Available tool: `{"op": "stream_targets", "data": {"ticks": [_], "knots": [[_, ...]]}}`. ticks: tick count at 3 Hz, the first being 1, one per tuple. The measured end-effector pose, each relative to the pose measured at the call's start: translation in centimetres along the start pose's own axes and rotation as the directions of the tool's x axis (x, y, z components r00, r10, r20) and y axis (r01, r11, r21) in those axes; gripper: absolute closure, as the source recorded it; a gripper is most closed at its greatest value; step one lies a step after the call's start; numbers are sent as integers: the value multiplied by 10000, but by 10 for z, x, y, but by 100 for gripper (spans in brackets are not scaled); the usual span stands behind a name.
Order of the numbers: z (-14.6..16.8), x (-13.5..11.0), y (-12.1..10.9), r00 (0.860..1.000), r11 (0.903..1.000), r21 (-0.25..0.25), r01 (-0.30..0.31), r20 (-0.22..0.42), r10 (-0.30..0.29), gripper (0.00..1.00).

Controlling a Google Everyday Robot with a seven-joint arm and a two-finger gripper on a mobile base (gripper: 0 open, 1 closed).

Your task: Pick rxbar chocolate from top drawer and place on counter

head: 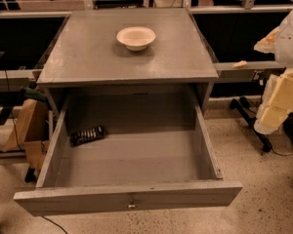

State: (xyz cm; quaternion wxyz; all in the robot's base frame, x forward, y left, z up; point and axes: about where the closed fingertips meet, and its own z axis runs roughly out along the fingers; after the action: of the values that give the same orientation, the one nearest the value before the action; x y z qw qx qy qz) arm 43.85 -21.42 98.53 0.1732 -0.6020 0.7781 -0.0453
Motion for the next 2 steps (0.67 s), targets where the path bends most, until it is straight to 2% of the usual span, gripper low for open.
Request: {"op": "stream_targets", "data": {"ticks": [1, 2], "knots": [[2, -2, 0, 9999, 10000, -15, -41, 97, 41, 0], [19, -13, 2, 9966, 9994, -153, -319, 761, 330, 0]]}}
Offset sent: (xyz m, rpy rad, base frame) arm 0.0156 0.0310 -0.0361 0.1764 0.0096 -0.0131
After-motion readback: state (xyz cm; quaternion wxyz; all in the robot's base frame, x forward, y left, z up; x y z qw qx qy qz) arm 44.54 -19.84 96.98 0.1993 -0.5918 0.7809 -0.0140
